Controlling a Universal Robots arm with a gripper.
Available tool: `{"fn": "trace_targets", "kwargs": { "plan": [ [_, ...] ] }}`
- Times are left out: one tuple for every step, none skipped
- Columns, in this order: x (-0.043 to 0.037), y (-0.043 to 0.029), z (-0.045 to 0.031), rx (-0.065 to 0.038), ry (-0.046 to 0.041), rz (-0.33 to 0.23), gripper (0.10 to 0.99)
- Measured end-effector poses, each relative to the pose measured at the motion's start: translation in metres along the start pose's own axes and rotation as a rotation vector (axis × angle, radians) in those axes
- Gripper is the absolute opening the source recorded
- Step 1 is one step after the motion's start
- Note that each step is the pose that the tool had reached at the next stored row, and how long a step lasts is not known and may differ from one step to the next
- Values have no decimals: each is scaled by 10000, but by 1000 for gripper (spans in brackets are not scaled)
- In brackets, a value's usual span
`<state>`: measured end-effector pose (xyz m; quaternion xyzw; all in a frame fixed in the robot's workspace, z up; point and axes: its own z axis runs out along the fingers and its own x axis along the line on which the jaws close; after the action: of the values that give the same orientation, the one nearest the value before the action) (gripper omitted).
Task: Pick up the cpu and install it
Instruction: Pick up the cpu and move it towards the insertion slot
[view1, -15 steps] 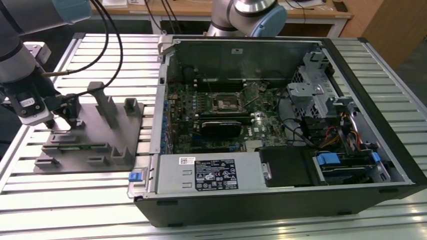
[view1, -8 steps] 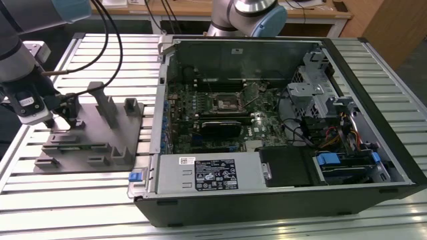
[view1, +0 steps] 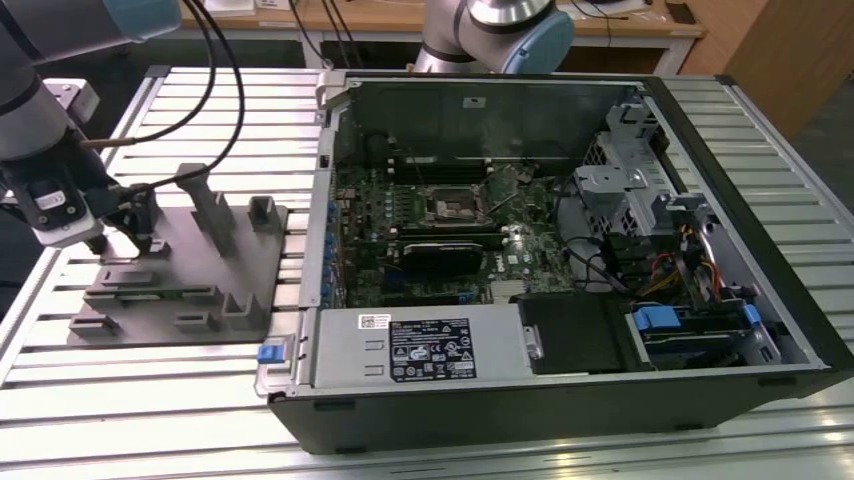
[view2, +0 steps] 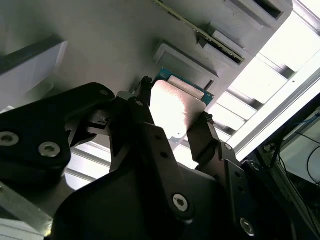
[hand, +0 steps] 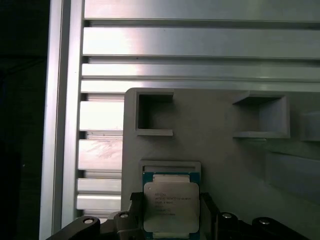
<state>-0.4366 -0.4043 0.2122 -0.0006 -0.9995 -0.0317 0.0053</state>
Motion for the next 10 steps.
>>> {"fn": "trace_targets", "kwargs": {
  "plan": [
    [0, 0, -4, 1, 1, 0, 541],
    [0, 0, -6, 0, 0, 0, 541],
    [0, 1, -10, 1, 1, 0, 541],
    [0, 1, -15, 1, 2, 0, 541],
    [0, 1, -20, 2, 2, 0, 541],
    [0, 1, -25, 1, 2, 0, 541],
    [0, 2, -29, 1, 1, 1, 541],
    [0, 2, -34, 1, 1, 1, 541],
    [0, 3, -39, 1, 1, 0, 541],
    [1, 3, -49, 0, 1, 0, 541]
  ]
}}
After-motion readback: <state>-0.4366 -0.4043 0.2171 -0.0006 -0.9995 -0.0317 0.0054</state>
